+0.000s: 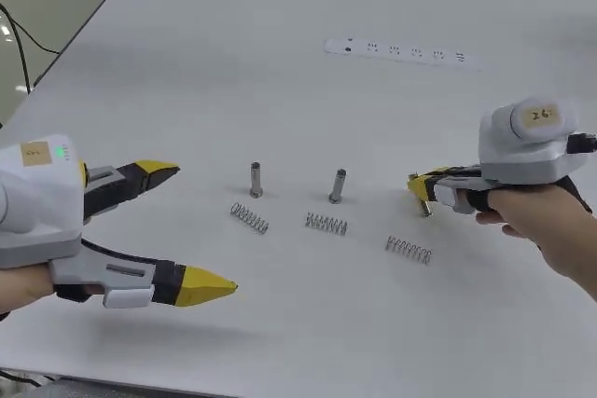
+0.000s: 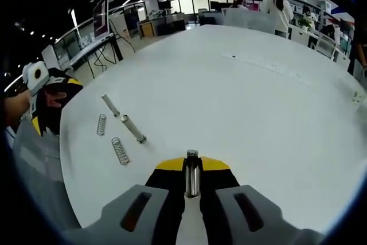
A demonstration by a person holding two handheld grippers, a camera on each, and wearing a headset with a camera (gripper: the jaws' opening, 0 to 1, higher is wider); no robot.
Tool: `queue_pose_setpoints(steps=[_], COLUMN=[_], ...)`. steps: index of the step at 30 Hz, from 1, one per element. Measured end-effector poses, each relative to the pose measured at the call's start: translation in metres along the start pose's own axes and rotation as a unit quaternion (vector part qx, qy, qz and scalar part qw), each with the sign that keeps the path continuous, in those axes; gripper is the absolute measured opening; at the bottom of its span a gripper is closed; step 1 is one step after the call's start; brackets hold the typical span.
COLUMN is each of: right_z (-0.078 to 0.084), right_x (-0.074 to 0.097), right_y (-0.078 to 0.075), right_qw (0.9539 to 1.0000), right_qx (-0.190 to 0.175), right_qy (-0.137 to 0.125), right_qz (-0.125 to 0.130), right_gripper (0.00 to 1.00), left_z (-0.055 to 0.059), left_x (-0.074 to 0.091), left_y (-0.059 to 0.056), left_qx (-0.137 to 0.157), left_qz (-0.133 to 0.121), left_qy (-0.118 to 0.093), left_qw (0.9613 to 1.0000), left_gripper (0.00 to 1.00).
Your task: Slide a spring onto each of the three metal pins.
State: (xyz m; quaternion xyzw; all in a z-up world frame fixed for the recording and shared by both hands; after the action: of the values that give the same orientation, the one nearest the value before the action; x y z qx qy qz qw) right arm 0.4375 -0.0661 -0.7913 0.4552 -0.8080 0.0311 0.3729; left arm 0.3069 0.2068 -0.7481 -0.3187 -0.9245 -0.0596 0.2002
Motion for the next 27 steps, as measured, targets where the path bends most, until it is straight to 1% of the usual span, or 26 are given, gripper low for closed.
queue_pose_setpoints(steps=[5, 14, 19, 21, 23, 27], right_z=[-0.002, -0.002, -0.001, -0.001, 0.0, 0.0], right_x=[0.003, 0.011, 0.012, 0.012, 0.013, 0.013], right_y=[0.003, 0.009, 0.011, 0.011, 0.012, 0.011], right_qw=[0.9999, 0.9992, 0.9991, 0.9988, 0.9988, 0.9987], right_qx=[0.008, 0.024, 0.025, 0.032, 0.032, 0.033], right_qy=[-0.015, -0.032, -0.035, -0.037, -0.038, -0.038], right_qz=[0.002, -0.002, 0.0, 0.001, 0.001, 0.001], right_gripper=[0.05, 0.05, 0.05, 0.05, 0.05, 0.05], left_z=[0.0, 0.002, 0.002, 0.001, 0.001, 0.003], left_x=[0.001, 0.002, 0.002, 0.002, 0.001, 0.001], left_y=[0.0, -0.001, -0.001, -0.001, -0.002, -0.003], left_qx=[0.0, 0.0, 0.0, 0.001, 0.002, -0.001], left_qz=[0.0, 0.002, 0.001, 0.001, 0.0, 0.003], left_qy=[0.0, 0.003, 0.003, 0.002, 0.001, 0.005], left_qw=[1.0, 1.0, 1.0, 1.0, 1.0, 1.0], left_gripper=[0.98, 0.98, 0.98, 0.98, 0.98, 0.98])
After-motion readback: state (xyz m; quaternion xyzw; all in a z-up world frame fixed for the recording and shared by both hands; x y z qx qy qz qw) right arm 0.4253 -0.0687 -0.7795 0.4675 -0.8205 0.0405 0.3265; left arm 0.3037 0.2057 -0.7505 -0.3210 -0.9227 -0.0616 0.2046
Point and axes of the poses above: the centre of the closed fingertips' face, and the gripper's own axes: x roughly backward along the fingers, y roughly to its left, z roughly out of its underside, the point moved 5 cm from there along x, roughly backward along the fingers, and after that the axes turned 14 degrees about -z, right-handed, at the moved point
